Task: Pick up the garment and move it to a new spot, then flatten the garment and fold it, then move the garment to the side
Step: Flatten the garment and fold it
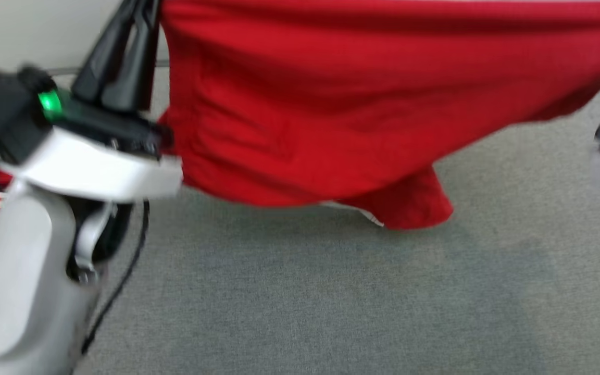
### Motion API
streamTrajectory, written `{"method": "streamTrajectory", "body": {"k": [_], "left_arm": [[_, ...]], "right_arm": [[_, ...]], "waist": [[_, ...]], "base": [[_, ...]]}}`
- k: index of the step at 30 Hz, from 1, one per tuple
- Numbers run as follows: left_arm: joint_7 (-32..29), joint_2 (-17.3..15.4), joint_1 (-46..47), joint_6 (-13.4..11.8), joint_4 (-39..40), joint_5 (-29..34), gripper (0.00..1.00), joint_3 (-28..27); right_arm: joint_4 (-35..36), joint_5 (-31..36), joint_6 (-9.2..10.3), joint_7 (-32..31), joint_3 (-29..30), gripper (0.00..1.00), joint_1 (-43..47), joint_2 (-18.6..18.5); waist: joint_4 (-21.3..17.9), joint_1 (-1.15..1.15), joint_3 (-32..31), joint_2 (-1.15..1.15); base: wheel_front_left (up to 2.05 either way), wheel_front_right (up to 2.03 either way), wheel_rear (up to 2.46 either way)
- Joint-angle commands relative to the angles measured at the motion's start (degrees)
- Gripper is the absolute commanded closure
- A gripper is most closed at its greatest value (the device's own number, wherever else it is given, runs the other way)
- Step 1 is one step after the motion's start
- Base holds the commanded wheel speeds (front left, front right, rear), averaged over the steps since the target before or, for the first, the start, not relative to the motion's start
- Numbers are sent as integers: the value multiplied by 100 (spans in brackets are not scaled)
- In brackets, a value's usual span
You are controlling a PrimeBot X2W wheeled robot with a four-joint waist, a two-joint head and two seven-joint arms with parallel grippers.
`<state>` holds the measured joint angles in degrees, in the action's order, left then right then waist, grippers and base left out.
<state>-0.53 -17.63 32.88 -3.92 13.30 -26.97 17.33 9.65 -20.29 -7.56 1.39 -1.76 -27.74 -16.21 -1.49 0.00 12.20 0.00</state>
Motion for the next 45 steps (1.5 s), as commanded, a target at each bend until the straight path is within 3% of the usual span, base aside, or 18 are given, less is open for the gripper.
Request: {"method": "streamTrajectory", "body": {"k": [1,9,17,21,24,29,33,36,45], "left_arm": [[-4,-37,366,68,-190,4,100,-63],[284,298,2555,440,-1888,-30,100,-125],[898,621,3994,728,-4464,-79,100,-156],[1229,824,4050,845,-5709,-208,100,-156],[1336,911,3959,905,-6228,-269,100,-152],[1531,1134,3568,1050,-7413,-492,100,-226],[1567,1226,3275,1091,-7777,-539,100,-202],[1578,1294,2904,1123,-7598,-609,100,-312],[1567,1384,700,1139,-5930,-419,100,-430]], "right_arm": [[-138,-50,14,-17,-41,100,-373,-95],[-1410,-82,13,195,-555,100,-2687,-312],[-3652,-362,13,609,-1318,100,-4519,108],[-4763,-545,13,824,-1719,100,-4809,413],[-5220,-641,13,943,-1926,100,-4818,519],[-6196,-1065,13,1210,-2534,100,-4389,835],[-6398,-1371,12,1339,-2829,100,-3975,916],[-6228,-1596,12,1391,-2895,100,-3497,834],[-4376,-1402,9,1378,-2331,100,-982,445]], "waist": [[14,0,336,0],[117,0,1158,0],[72,0,1442,0],[39,0,1508,0],[29,0,1542,0],[-25,0,1586,0],[0,0,1573,0],[41,0,1449,0],[79,0,691,0]], "base": [[0,0,0],[0,0,0],[0,0,0],[0,0,0],[0,0,0],[0,0,0],[0,0,0],[0,0,0],[0,0,0]]}}
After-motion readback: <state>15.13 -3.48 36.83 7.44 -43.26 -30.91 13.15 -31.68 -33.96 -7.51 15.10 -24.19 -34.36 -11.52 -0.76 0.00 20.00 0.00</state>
